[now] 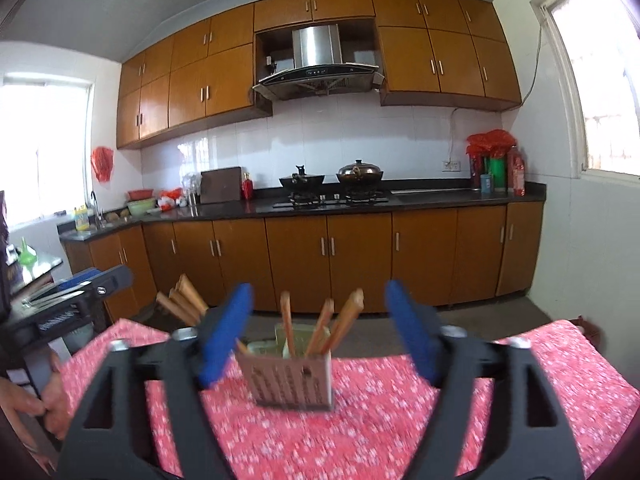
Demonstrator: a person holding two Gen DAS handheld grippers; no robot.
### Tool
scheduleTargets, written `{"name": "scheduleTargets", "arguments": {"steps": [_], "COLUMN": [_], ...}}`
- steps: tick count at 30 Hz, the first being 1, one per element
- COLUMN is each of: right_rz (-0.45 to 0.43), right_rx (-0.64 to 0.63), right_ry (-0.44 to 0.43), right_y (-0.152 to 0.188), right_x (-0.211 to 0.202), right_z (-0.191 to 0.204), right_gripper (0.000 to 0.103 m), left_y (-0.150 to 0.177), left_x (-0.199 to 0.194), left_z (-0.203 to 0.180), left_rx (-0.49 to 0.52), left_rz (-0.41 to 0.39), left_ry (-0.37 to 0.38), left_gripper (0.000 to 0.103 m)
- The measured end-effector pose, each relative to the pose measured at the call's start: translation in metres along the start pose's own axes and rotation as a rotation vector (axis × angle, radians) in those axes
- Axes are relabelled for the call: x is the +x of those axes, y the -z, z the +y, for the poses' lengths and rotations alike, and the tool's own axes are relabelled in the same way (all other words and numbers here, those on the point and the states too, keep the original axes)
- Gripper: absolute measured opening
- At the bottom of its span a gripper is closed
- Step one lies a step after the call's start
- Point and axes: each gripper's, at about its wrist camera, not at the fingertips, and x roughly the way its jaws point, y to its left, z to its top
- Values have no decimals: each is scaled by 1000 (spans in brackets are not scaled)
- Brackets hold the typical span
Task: Organize utensils
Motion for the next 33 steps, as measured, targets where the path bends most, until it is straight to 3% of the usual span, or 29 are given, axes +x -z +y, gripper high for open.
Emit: {"name": "scheduleTargets", "arguments": {"steps": [1,5,8,14,25,33], "right_rz": [5,12,37,50,131,126], "right_rx": [-12,-69,-75,-63,-3,-4], "right_ry": [9,61,73,89,114,150], "right_y": [8,38,55,82,136,146], "right_x": [-7,-29,-40,-59,-79,-84], "right_z": [3,15,18,22,19,21], "right_gripper": [97,101,101,101,101,101], "left_y": [10,46,73,112,152,165], "left_x": [-10,-42,-60,-79,-97,-98], "left_z": [1,1,-3,-4,-11,-6], "left_rx": [10,36,72,84,128,107], "left_rz": [15,13,12,31,43,58], "left_ry": [-11,-59,-108,-107,-128,-130], "left_gripper": [86,99,99,99,99,99]}}
